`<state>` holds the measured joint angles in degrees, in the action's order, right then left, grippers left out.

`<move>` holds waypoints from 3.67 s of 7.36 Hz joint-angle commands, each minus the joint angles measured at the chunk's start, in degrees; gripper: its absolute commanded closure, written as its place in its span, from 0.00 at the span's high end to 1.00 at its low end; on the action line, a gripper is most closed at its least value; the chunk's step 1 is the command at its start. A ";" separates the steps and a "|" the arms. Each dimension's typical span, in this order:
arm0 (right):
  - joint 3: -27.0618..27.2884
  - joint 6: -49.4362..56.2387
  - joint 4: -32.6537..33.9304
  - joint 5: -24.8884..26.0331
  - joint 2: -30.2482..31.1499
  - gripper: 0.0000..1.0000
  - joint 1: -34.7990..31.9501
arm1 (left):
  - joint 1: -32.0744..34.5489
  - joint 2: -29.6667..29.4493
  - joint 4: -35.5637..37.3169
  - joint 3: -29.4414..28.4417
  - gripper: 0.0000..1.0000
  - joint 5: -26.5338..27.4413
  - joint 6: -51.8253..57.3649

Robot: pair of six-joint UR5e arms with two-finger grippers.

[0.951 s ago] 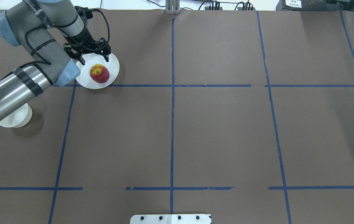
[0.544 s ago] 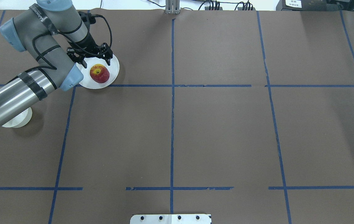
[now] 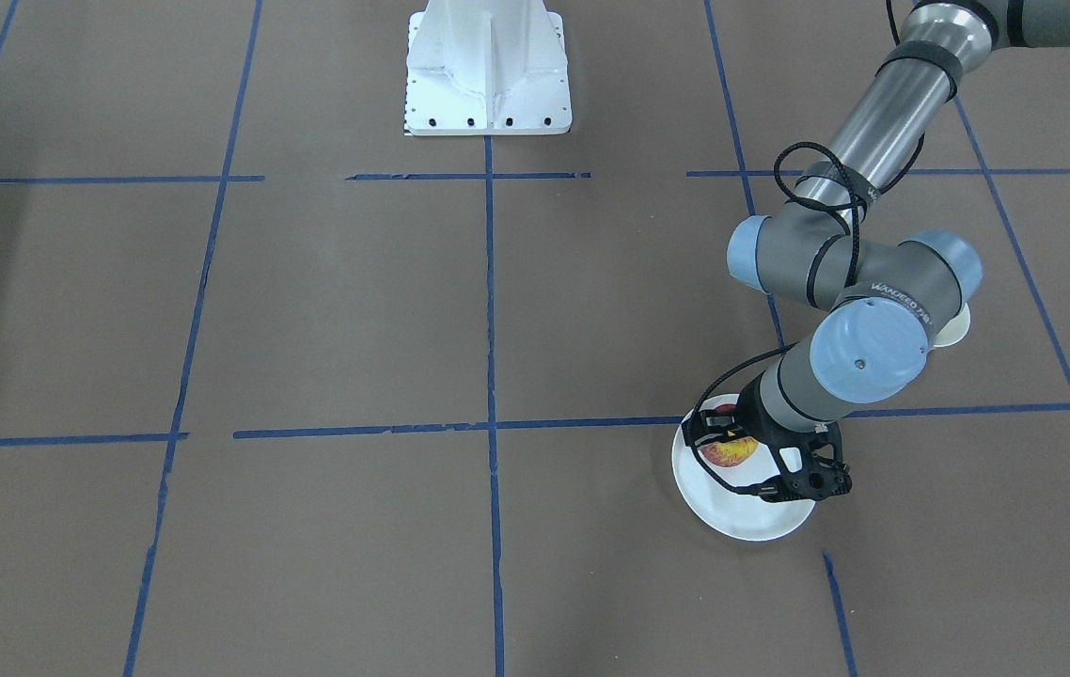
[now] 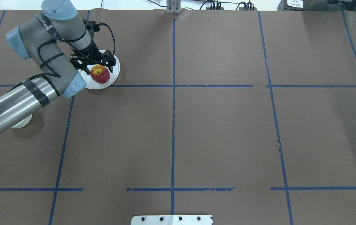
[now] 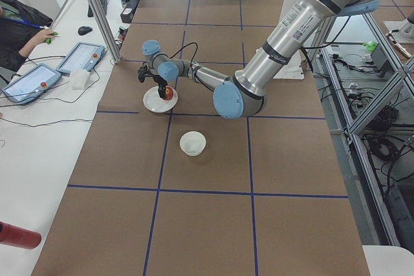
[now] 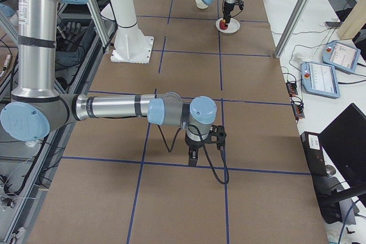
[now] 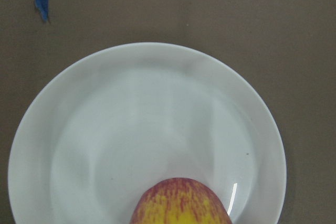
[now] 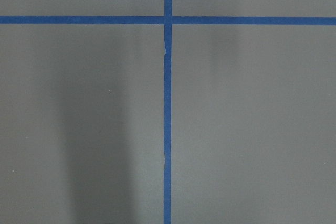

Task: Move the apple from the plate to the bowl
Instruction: 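Lower the left gripper and close it around the apple, then lift the apple with the left gripper and carry it over the white bowl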

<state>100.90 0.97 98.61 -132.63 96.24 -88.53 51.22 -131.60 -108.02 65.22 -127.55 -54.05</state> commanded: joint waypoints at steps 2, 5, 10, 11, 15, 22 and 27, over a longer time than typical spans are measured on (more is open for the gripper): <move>0.00 0.00 0.00 0.00 0.00 1.00 0.02 | -0.68 0.90 -1.49 0.00 1.00 0.02 -0.09; 0.00 0.00 0.00 0.00 0.00 1.00 0.02 | -0.68 1.25 -1.67 0.08 0.23 -0.07 -0.09; 0.00 0.00 0.00 0.00 0.00 1.00 0.02 | 7.48 9.24 6.93 18.00 0.00 -0.07 3.57; 0.00 0.00 0.00 0.00 0.00 1.00 0.02 | 8.45 16.04 7.81 24.54 0.00 0.37 9.60; 0.00 0.00 0.00 0.00 0.00 1.00 0.02 | 8.29 38.74 6.16 38.57 0.00 6.08 13.35; 0.00 0.00 0.00 0.00 0.00 1.00 0.02 | 1.96 44.14 -5.62 34.19 0.00 6.00 6.94; 0.00 0.00 0.00 0.00 0.00 1.00 0.02 | 2.04 43.97 -5.62 33.48 0.90 5.73 7.55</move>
<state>100.90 0.94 98.61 -132.63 96.24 -88.52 53.22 -87.51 -113.64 98.74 -121.82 -46.51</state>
